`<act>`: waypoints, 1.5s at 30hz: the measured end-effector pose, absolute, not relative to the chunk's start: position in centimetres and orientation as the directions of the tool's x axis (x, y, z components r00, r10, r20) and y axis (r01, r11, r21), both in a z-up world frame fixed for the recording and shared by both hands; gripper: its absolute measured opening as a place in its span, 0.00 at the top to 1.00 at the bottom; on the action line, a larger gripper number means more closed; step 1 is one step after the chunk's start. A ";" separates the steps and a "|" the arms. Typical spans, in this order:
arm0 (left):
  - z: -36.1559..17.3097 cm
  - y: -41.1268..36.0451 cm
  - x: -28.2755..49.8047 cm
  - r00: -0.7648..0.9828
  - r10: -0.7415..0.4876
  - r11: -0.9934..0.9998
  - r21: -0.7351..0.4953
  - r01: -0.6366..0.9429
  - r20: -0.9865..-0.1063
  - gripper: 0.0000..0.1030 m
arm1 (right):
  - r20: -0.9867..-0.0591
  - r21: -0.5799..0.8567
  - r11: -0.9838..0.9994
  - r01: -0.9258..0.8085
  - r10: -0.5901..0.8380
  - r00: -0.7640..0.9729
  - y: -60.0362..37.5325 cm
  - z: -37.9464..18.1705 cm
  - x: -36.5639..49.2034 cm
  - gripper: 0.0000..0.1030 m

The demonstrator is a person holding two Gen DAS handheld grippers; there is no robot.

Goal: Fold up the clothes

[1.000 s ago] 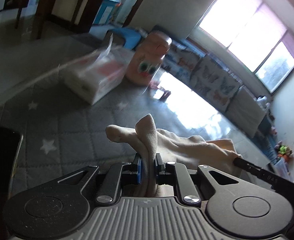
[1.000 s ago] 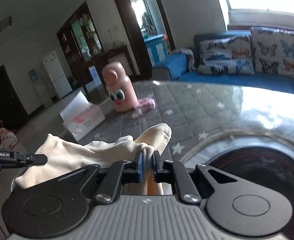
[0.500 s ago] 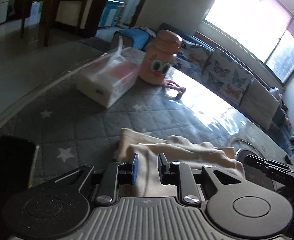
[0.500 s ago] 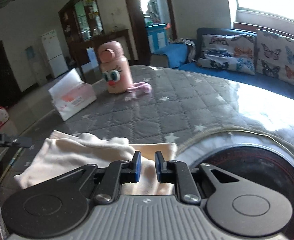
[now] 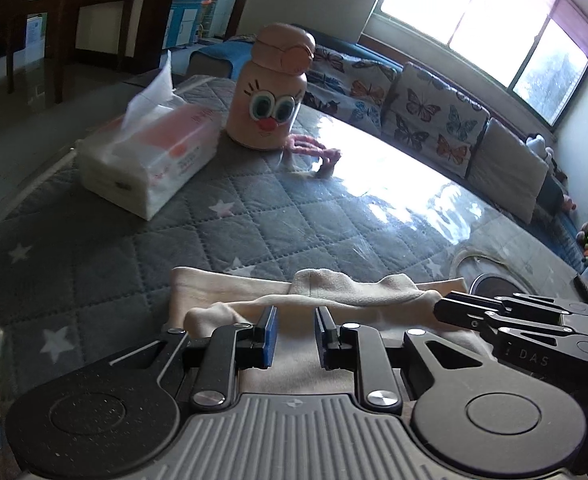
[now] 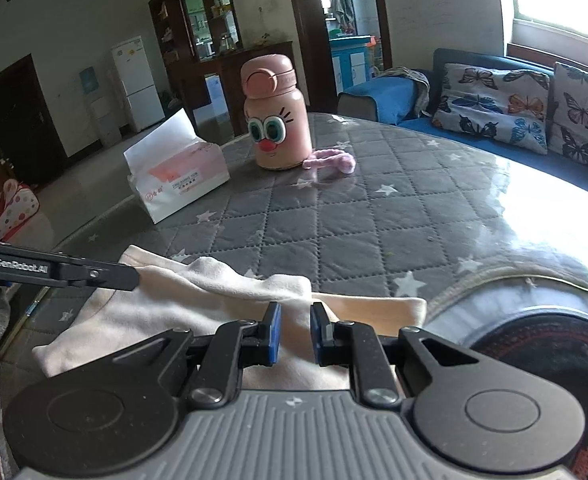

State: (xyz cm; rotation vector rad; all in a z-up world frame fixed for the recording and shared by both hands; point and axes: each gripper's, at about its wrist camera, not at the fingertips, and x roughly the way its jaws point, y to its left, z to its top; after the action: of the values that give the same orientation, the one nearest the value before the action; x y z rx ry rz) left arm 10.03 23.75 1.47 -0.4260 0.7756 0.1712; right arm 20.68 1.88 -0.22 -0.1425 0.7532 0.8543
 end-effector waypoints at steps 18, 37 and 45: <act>-0.4 23.7 12.2 0.691 0.050 0.926 -0.225 -0.302 -0.721 0.78 | -0.668 0.135 0.666 -0.734 0.608 0.428 4.2 -2.1 22.0 0.84; 1.1 22.3 10.5 0.698 0.078 0.938 -0.186 -0.294 -0.712 0.55 | -0.675 0.054 0.608 -0.792 0.607 0.420 4.3 -0.8 18.9 0.60; 1.8 20.8 6.2 0.714 0.080 0.949 -0.167 -0.269 -0.695 0.51 | -0.669 0.005 0.560 -0.829 0.618 0.413 3.8 -0.2 14.5 0.53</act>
State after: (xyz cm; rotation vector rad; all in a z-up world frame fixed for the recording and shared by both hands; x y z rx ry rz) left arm 6.19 20.81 1.78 -0.2656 0.7527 0.1960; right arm 14.52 3.82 -0.20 -0.3534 0.6751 0.9330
